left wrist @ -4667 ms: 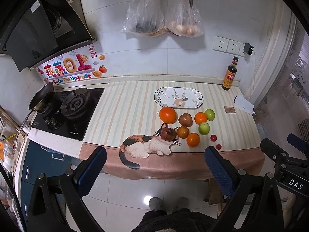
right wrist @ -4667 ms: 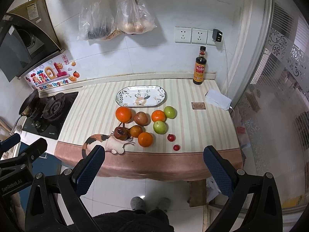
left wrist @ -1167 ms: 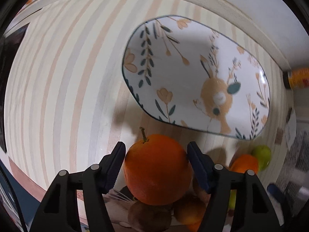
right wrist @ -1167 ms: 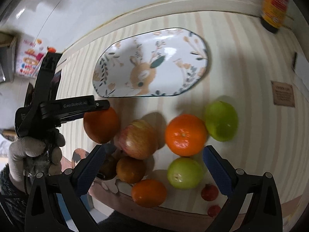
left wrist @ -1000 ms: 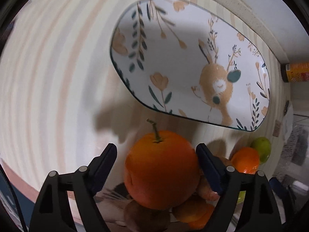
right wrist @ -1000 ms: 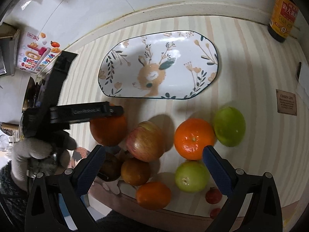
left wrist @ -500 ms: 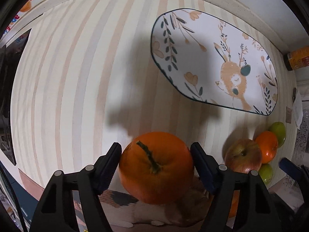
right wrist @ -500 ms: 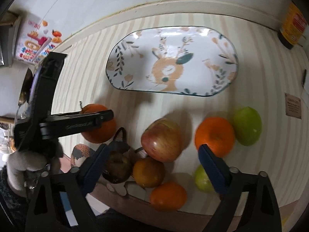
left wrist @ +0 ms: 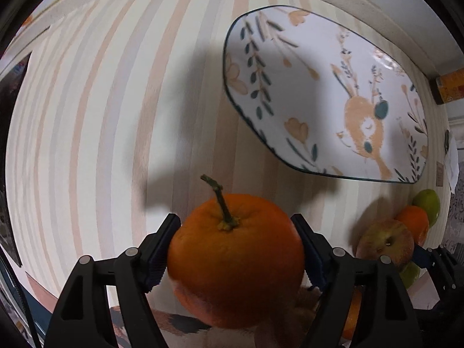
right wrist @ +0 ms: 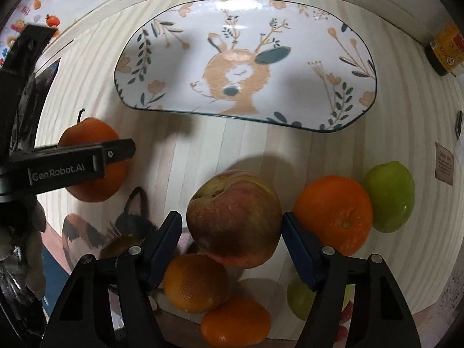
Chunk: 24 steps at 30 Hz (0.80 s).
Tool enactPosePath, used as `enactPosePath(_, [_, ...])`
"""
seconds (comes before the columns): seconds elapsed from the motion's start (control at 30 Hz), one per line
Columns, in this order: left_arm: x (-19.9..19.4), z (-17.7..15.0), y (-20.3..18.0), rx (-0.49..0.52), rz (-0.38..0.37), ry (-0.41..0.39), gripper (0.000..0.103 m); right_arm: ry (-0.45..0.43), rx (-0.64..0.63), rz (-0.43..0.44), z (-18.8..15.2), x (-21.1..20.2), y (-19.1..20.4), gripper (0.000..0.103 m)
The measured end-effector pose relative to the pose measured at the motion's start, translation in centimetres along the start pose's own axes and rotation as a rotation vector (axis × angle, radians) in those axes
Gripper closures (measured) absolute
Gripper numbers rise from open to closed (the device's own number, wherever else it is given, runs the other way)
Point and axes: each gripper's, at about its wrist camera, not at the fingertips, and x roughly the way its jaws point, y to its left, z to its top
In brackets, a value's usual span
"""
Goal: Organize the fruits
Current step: 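Grasp the large orange with the left tool while the right tool grasps the red apple, then carry the orange and apple onto the deer plate and open both tools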
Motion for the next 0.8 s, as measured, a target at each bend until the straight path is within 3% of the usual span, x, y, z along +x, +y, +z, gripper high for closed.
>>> enactPosePath(0.43, [-0.7, -2.5, 3.5, -0.045, -0.04, -0.001, 0.029, -0.026, 0.046, 0.023, 1.1, -0.6, -0.9, 0.035])
enactPosePath(0.63, [-4.3, -1.3, 3.0, -0.027, -0.058, -0.041, 0.03, -0.055, 0.086, 0.078, 1.3, -2.7, -2.5, 0.035])
enactPosePath(0.8, [-9.2, 0.4, 1.5, -0.005, -0.127, -0.113, 0.03, -0.115, 0.118, 0.134, 2.7, -6.2, -4.1, 0.035])
